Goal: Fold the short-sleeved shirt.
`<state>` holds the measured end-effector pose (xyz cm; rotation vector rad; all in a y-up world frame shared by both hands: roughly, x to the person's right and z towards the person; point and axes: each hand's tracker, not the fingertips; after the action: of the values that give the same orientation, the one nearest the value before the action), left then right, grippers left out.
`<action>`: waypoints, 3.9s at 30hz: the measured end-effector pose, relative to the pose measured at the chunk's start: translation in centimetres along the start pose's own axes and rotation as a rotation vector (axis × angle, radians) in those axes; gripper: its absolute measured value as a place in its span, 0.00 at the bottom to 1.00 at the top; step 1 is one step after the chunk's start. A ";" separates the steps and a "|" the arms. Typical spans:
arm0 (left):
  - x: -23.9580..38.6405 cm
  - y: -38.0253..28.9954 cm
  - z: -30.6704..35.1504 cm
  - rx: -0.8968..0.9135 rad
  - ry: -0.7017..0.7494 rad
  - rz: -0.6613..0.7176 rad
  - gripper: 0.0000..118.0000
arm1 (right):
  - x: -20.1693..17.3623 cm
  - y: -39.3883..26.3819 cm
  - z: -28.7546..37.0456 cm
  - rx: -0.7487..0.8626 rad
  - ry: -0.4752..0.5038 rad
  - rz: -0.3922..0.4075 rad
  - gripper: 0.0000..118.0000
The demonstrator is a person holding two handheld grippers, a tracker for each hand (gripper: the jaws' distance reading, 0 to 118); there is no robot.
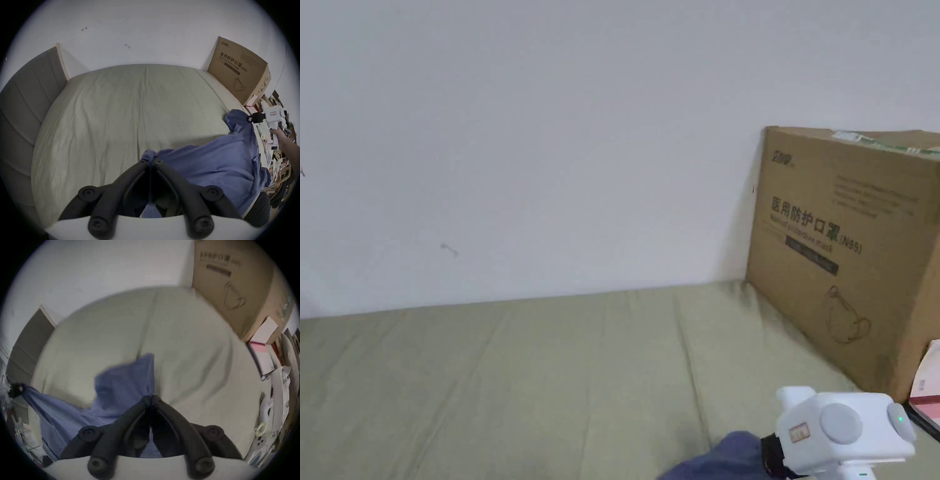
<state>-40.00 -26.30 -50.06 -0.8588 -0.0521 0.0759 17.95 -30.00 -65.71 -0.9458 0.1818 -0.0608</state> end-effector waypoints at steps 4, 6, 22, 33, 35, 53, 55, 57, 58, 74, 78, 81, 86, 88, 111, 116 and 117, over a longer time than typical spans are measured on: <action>0.2 1.6 3.6 0.091 -0.022 0.058 0.00 | 0.3 2.3 7.0 0.097 0.030 -0.027 0.00; 0.3 2.5 6.2 0.153 -0.038 0.090 0.00 | 0.5 3.0 10.8 0.154 0.048 -0.046 0.00; 1.7 11.2 19.5 0.410 -0.018 0.044 0.00 | -4.7 11.4 28.9 0.447 0.048 -0.035 0.00; 0.9 20.7 20.7 0.546 0.052 0.056 0.00 | -9.7 22.9 32.5 0.618 -0.006 -0.005 0.00; 0.4 22.2 20.2 0.564 0.063 0.074 0.00 | -10.0 24.8 32.6 0.640 -0.020 0.002 0.00; -0.5 16.8 9.2 0.605 -0.014 0.199 0.00 | -6.7 16.1 20.4 0.675 -0.019 -0.112 0.00; -0.5 13.4 7.9 0.550 -0.041 0.199 0.00 | -5.5 12.2 18.5 0.618 -0.011 -0.121 0.00; -0.4 9.6 6.9 0.490 -0.058 0.207 0.00 | -4.1 7.8 17.0 0.527 0.009 -0.132 0.00; -0.2 7.9 6.7 0.467 -0.078 0.213 0.00 | -3.4 5.8 16.4 0.491 0.033 -0.134 0.00; 0.0 -19.9 10.7 0.133 -0.130 0.214 0.00 | 4.9 -25.8 17.0 0.100 0.046 -0.143 0.00; 0.4 -23.3 12.3 0.106 -0.124 0.165 0.00 | 4.8 -29.8 18.7 0.064 0.055 -0.113 0.00; -0.2 -25.2 13.2 0.096 -0.131 0.189 0.00 | 4.7 -32.1 19.4 0.028 0.067 -0.117 0.00; -0.1 -27.6 14.1 0.056 -0.143 0.178 0.00 | 5.1 -34.6 19.1 -0.033 0.076 -0.135 0.00; -0.3 -28.1 14.1 0.046 -0.154 0.170 0.00 | 5.2 -35.2 18.7 -0.060 0.083 -0.140 0.00; 0.1 -29.1 10.9 -0.201 -0.105 0.080 1.00 | 4.7 -33.7 16.2 -0.285 -0.035 -0.040 0.74; -0.7 -28.8 12.8 -0.136 -0.119 0.145 0.98 | 5.2 -33.4 17.8 -0.269 -0.009 -0.159 0.74; -0.6 -28.3 13.4 -0.121 -0.103 0.147 0.98 | 4.9 -33.0 18.4 -0.255 -0.006 -0.152 0.74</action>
<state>-40.34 -34.68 -19.85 -0.9782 -0.0907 0.2566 27.01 -35.19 -29.07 -1.2135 0.1136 -0.1782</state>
